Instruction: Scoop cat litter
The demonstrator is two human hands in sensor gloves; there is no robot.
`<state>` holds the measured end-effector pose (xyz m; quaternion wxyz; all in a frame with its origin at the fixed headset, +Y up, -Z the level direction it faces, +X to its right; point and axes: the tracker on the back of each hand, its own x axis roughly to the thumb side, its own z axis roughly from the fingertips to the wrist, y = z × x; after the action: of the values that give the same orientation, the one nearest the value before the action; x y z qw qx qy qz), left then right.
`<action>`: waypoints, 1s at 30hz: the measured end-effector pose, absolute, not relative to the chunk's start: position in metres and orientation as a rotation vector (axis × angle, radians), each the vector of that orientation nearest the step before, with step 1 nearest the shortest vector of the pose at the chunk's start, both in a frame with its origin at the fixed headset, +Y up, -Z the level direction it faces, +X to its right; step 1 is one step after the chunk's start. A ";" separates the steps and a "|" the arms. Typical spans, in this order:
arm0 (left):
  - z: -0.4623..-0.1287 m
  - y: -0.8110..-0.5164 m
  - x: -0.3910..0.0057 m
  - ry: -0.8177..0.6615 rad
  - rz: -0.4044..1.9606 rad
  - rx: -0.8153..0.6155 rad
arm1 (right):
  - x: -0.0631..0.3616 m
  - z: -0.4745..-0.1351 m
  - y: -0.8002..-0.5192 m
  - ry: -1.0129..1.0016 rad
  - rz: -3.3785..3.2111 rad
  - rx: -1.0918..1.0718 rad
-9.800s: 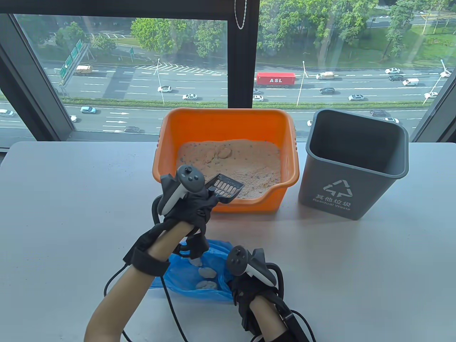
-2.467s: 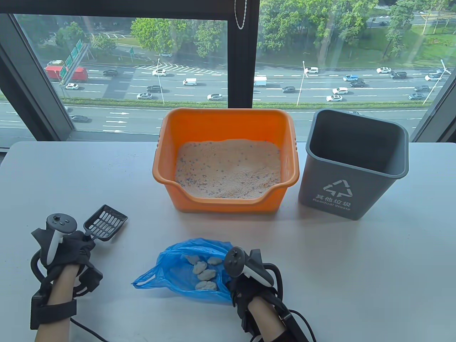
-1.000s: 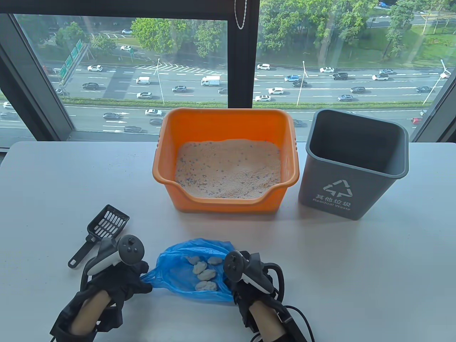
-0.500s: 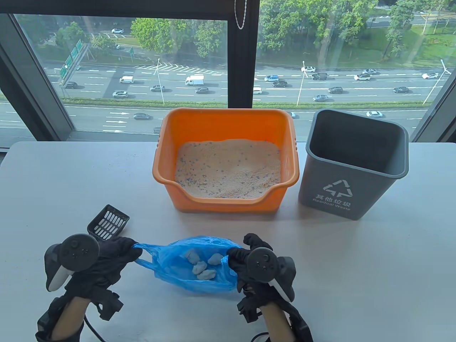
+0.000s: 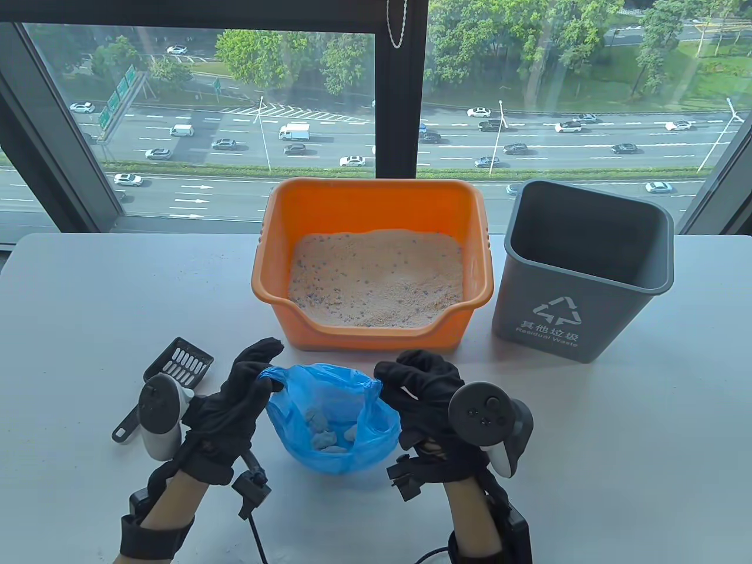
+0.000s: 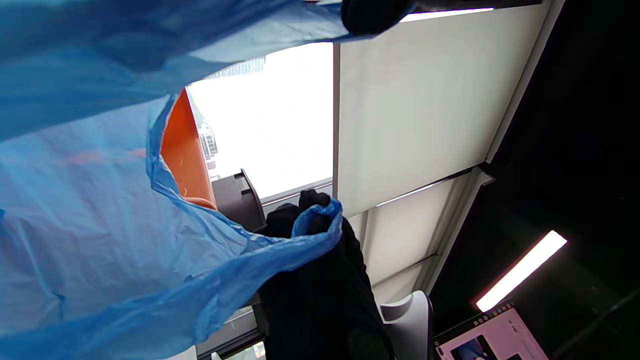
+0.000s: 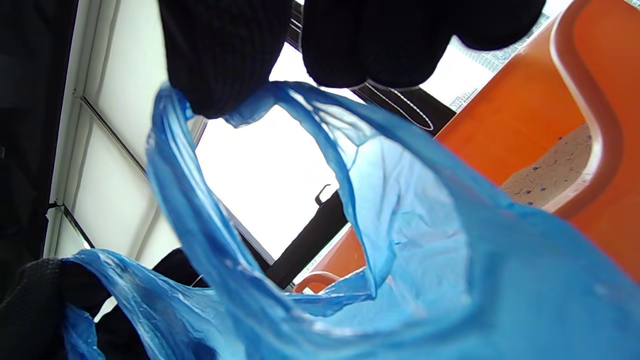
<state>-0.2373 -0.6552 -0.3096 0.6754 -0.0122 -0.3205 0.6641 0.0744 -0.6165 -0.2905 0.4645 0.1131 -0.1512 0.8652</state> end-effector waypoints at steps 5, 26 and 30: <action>-0.330 -0.678 -0.214 -0.733 1.633 -0.166 | 0.059 -0.303 -0.606 -0.349 2.126 0.329; -0.326 -0.704 -0.186 -0.762 1.333 -0.210 | 0.019 -0.296 -0.609 -0.167 2.072 0.545; -0.324 -0.702 -0.177 -0.769 1.219 -0.205 | 0.015 -0.298 -0.612 -0.142 2.062 0.555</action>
<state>-0.1766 -0.7019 -0.3239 0.7466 -0.0937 -0.3513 0.5571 0.0154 -0.6125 -0.2978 0.4802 0.2274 -0.0583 0.8451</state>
